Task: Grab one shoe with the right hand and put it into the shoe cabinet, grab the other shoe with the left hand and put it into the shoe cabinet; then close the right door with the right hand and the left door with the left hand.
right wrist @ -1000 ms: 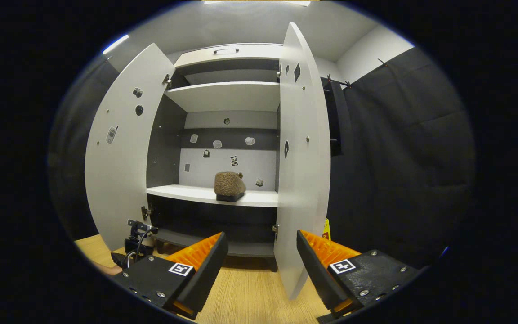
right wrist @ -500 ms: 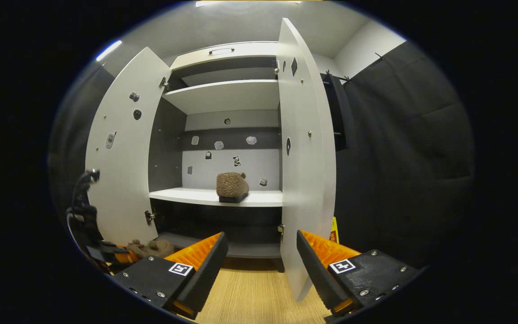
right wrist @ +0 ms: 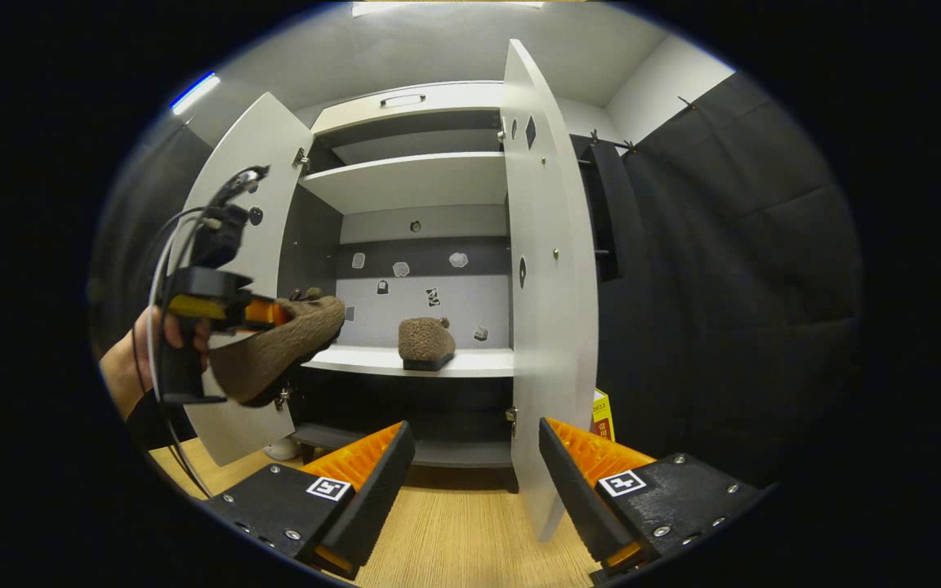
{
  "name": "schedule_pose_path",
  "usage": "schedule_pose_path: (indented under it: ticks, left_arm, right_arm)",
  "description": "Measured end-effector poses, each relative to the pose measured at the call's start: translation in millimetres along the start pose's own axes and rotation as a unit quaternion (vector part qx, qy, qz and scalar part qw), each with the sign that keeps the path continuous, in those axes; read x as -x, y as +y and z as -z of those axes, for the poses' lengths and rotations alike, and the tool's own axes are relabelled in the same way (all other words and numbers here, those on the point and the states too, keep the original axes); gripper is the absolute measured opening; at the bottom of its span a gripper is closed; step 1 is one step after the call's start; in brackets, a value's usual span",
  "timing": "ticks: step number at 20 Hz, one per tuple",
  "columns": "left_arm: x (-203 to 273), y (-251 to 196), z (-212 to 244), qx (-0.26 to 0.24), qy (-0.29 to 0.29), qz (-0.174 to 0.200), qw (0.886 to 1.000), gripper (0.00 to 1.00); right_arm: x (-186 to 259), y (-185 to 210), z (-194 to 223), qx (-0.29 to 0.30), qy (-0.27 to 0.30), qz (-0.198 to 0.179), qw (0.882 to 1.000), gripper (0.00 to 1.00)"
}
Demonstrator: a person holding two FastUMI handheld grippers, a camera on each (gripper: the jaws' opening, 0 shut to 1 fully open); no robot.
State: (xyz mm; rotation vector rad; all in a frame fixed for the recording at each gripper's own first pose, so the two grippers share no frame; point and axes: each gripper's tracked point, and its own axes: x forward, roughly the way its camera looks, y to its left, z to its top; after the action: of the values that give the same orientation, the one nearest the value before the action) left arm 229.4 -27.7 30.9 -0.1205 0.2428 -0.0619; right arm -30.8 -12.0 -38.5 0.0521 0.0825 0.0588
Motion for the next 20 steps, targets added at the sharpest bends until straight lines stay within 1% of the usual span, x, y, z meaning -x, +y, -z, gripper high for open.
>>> schedule_pose_path:
  ticks: [3, 7, 9, 10, 12, 13, 16, 17, 18, 19, 20]
  left_arm:
    - [-57, 2, -12, -0.001, 0.012, -0.011, 1.0, 0.29]
    - [-125, 16, 0, -0.02, 0.053, -0.042, 0.998, 0.29]
    - [-148, 24, 10, -0.013, 0.079, -0.055, 0.995, 0.31]
    - [-155, 29, 14, -0.011, 0.091, -0.06, 0.994, 0.28]
    - [-163, 37, 19, -0.015, 0.104, -0.073, 0.992, 0.32]
    - [-163, 41, 17, -0.022, 0.103, -0.077, 0.991, 0.46]
    - [-164, 48, 16, -0.032, 0.101, -0.083, 0.991, 0.57]
    - [-164, 49, 19, -0.033, 0.108, -0.081, 0.99, 0.77]
    - [-162, 50, 22, -0.033, 0.114, -0.079, 0.99, 0.75]
    - [-160, 53, 25, -0.031, 0.119, -0.082, 0.989, 0.89]
    - [-158, 55, 28, -0.027, 0.12, -0.083, 0.989, 0.92]
  right_arm:
    - [9, -14, -3, 0.009, 0.001, 0.018, 1.0, 0.94]
    - [18, -32, -3, 0.012, 0.007, 0.04, 0.999, 0.94]
    - [21, -40, -1, 0.011, 0.012, 0.049, 0.999, 0.94]
    - [22, -43, 0, 0.012, 0.015, 0.053, 0.998, 0.94]
    - [23, -49, 6, 0.014, 0.023, 0.06, 0.998, 0.94]
    - [24, -51, 8, 0.013, 0.025, 0.063, 0.998, 0.94]
    - [20, -50, 13, 0.005, 0.031, 0.06, 0.998, 0.94]
    - [18, -49, 14, 0.004, 0.031, 0.058, 0.998, 0.94]
    - [16, -48, 12, 0.006, 0.03, 0.056, 0.998, 0.94]
    - [14, -46, 11, 0.007, 0.028, 0.053, 0.998, 0.94]
    - [11, -44, 10, 0.006, 0.025, 0.05, 0.998, 0.95]
